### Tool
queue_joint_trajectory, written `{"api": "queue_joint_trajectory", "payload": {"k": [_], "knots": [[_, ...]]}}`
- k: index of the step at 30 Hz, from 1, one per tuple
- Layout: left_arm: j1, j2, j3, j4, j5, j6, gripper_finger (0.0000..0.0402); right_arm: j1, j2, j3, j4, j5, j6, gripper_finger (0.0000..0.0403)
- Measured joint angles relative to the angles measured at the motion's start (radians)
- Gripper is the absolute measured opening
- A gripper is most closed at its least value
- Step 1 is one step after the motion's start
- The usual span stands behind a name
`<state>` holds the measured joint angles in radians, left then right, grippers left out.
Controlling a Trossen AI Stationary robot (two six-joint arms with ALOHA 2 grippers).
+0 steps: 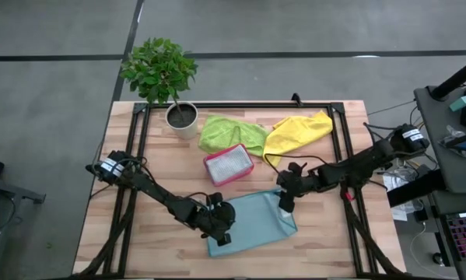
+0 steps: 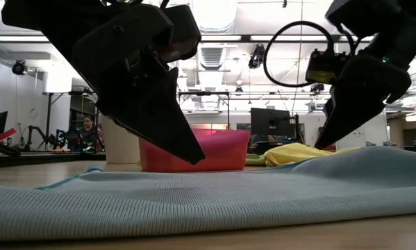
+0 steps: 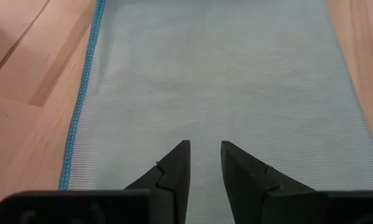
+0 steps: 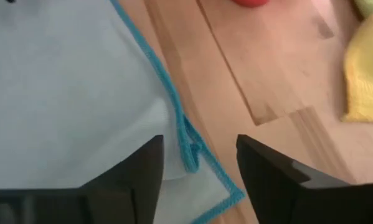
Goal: Fold microfiber towels
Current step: Fold the blue microfiber cloth
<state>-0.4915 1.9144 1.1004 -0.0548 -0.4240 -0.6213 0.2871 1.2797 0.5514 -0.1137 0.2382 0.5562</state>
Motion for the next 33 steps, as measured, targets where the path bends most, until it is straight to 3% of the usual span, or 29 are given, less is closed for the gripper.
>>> {"api": "queue_joint_trajectory", "payload": {"k": [5, 14, 24, 33], "knots": [[0.002, 0.000, 0.000, 0.002, 0.000, 0.000, 0.0074, -0.005, 0.000, -0.011, 0.050, -0.011, -0.055, 0.0214], [0.001, 0.000, 0.000, 0.002, 0.000, 0.000, 0.0074, -0.005, 0.008, -0.105, 0.228, -0.011, -0.052, 0.0215], [0.002, 0.000, 0.000, 0.025, 0.000, 0.003, 0.0074, -0.004, 0.133, -0.120, 0.344, -0.051, -0.051, 0.0213], [0.002, 0.000, 0.000, 0.022, 0.000, 0.006, 0.0074, -0.004, 0.082, -0.122, 0.361, -0.117, -0.058, 0.0158]]}}
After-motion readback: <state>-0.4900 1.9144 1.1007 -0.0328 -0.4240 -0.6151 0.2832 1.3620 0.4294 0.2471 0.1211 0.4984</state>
